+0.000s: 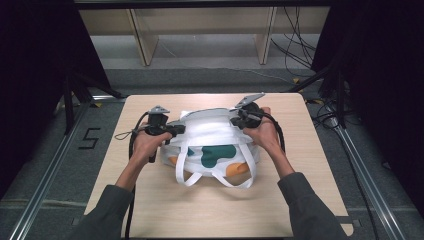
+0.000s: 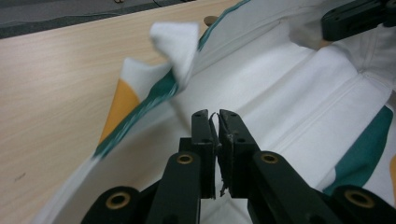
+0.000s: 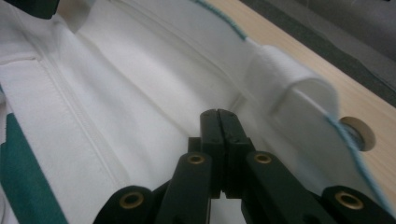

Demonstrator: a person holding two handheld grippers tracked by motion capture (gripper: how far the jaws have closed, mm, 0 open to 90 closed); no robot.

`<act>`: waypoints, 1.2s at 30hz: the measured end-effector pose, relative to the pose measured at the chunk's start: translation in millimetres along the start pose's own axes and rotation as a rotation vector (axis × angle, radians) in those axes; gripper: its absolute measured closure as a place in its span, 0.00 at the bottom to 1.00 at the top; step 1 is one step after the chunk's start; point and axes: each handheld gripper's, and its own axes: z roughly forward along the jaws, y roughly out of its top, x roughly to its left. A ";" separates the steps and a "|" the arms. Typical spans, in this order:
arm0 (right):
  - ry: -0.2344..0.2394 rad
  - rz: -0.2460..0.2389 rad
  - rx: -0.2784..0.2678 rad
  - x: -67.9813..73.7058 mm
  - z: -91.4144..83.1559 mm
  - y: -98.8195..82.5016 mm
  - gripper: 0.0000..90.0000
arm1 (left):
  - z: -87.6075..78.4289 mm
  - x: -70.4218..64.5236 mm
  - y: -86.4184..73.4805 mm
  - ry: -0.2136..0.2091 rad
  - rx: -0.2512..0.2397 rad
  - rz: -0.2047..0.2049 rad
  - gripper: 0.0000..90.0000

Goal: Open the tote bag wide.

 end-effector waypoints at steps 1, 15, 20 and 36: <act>0.003 0.002 0.017 0.8 4.0 0.2 1.00 | 4.1 -1.5 3.6 0.004 0.006 0.007 0.94; 0.173 -0.074 0.075 22.8 -26.0 -37.8 1.00 | 40.7 -7.9 14.4 -0.032 0.069 -0.042 0.94; 0.113 -0.071 0.019 21.2 -26.4 -29.1 1.00 | 37.9 -12.7 13.8 -0.054 0.099 -0.014 0.95; 0.145 -0.094 0.029 26.3 15.5 9.6 1.00 | 18.9 -37.2 -13.9 -0.196 0.199 0.101 0.97</act>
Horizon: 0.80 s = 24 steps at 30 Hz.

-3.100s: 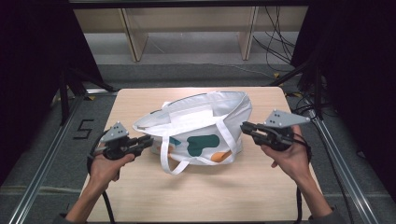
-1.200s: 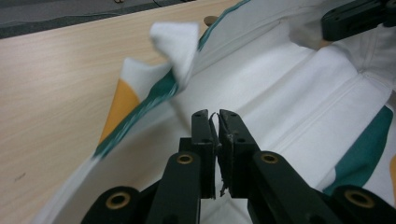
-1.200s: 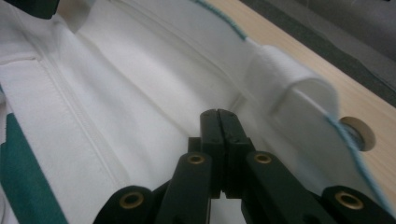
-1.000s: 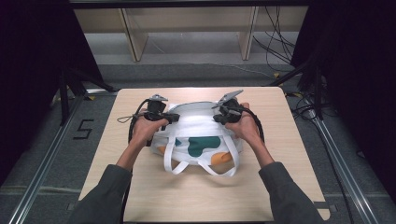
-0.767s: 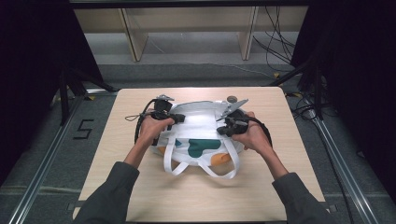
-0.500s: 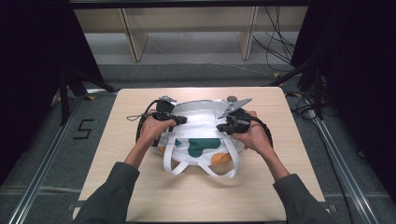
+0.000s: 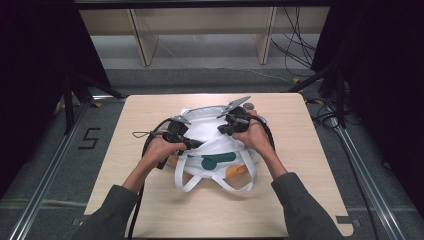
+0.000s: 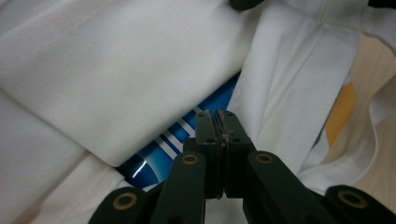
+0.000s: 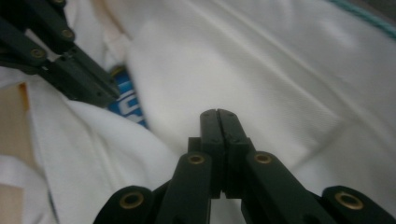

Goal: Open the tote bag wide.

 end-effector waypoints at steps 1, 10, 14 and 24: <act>0.026 -0.010 0.006 5.9 1.8 0.6 1.00 | -0.9 -1.9 -2.1 -0.007 0.001 0.000 0.97; 0.048 -0.125 0.118 30.2 15.7 -5.7 1.00 | -2.6 -12.2 -15.7 -0.032 0.018 0.032 0.97; -0.026 -0.115 0.091 22.8 21.2 -2.3 1.00 | -3.3 -19.0 -25.1 -0.054 0.038 0.052 0.98; -0.189 0.047 0.119 -25.2 37.4 20.9 1.00 | 2.4 -40.3 -53.6 -0.121 0.121 0.109 0.98</act>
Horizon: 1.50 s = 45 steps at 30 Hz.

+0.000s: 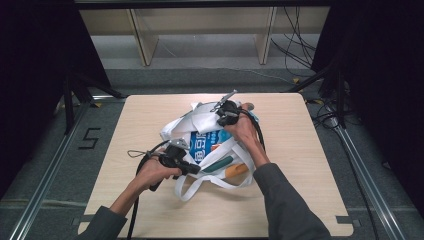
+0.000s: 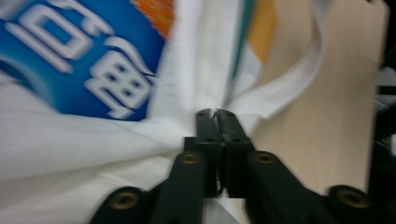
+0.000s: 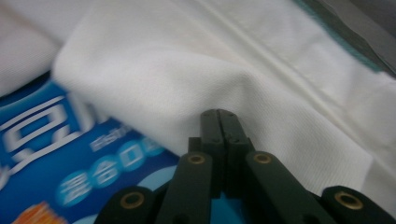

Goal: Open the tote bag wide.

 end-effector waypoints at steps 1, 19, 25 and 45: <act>-0.034 0.015 0.014 -5.7 3.7 2.6 1.00 | 6.1 -3.6 -4.8 0.048 0.057 0.033 0.98; 0.062 -0.044 -0.022 4.6 -29.5 -12.5 1.00 | -50.8 9.6 41.6 0.143 -0.235 -0.028 0.96; 0.096 -0.086 0.040 10.0 -39.4 -34.1 1.00 | -39.3 47.0 69.0 0.206 -0.198 -0.119 0.96; 0.192 -0.077 0.027 39.0 -57.5 -122.1 1.00 | -21.0 105.2 49.6 0.351 -0.036 -0.242 0.98</act>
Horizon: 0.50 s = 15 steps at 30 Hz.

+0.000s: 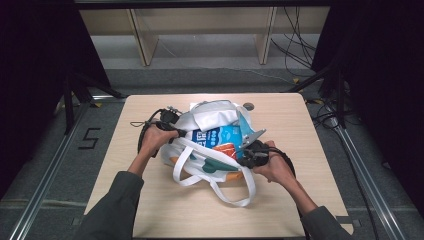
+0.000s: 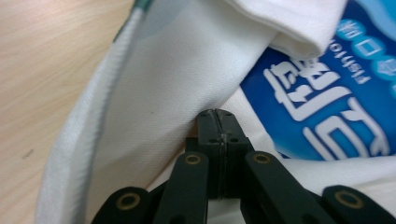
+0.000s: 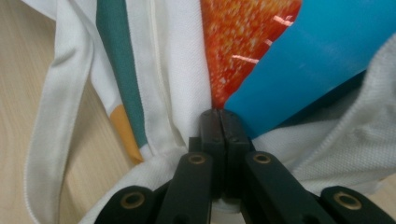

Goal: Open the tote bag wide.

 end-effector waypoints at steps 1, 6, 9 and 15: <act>0.002 -0.004 -0.009 0.0 -5.0 3.0 1.00 | -4.6 -1.0 -1.1 0.000 -0.013 0.009 0.98; -0.022 -0.026 -0.129 -8.2 -25.8 23.9 1.00 | -13.2 -13.1 -0.4 -0.047 -0.057 0.048 0.96; -0.051 -0.007 -0.172 -12.8 -26.6 46.8 1.00 | -9.5 -28.1 -0.5 -0.077 -0.032 0.097 0.95; -0.094 -0.015 -0.130 -34.8 4.0 97.0 1.00 | -10.4 -45.2 -12.0 -0.125 0.025 0.189 0.96</act>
